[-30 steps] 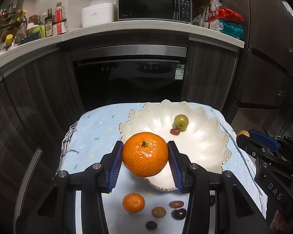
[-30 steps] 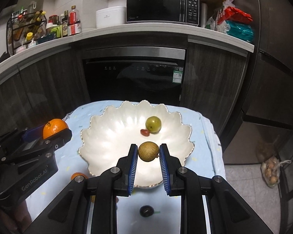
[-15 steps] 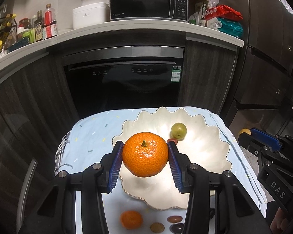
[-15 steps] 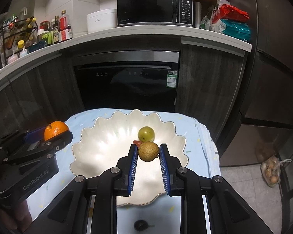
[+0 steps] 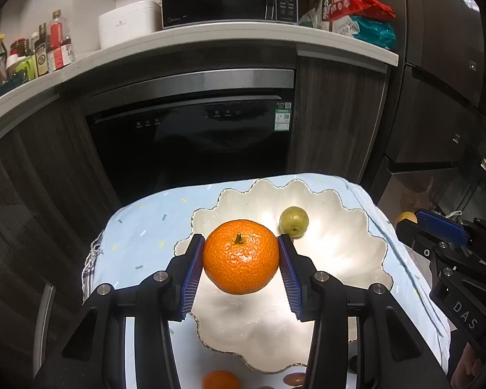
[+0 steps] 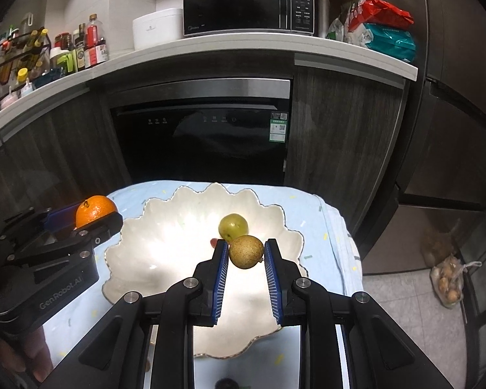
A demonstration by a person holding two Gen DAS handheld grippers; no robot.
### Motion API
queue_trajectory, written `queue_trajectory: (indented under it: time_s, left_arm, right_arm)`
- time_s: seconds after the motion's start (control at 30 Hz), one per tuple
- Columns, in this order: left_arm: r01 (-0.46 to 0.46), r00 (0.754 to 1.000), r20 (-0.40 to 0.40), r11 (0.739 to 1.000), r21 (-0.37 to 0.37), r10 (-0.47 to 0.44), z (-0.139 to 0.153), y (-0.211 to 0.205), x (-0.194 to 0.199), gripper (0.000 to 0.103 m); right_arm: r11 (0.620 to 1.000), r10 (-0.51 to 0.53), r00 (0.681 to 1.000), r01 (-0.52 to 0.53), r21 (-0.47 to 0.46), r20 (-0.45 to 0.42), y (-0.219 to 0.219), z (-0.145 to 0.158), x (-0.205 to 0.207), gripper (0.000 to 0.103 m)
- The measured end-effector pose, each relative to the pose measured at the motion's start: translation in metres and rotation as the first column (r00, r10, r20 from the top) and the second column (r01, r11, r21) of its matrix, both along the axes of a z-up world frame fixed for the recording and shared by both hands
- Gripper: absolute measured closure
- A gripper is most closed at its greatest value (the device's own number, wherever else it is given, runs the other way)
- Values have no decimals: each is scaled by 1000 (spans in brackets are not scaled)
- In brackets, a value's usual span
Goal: Organize fruits
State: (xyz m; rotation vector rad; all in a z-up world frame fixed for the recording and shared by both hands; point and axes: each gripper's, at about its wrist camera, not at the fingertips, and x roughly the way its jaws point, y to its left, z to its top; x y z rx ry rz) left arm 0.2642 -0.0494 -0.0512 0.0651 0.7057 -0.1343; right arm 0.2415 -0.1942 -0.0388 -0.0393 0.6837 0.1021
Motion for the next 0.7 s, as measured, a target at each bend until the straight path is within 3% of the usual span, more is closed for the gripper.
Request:
queue_trajectory:
  time_s: [0.6, 0.7]
  left_arm:
    - [3, 994, -105, 999, 34, 0, -31, -1, 5, 57]
    - [0, 994, -113, 999, 43, 5, -32, -2, 5, 53]
  right_arm:
    - [1000, 1, 994, -3, -15, -109, 1, -31, 6, 78]
    - [1000, 3, 993, -4, -14, -116, 2, -32, 5, 78]
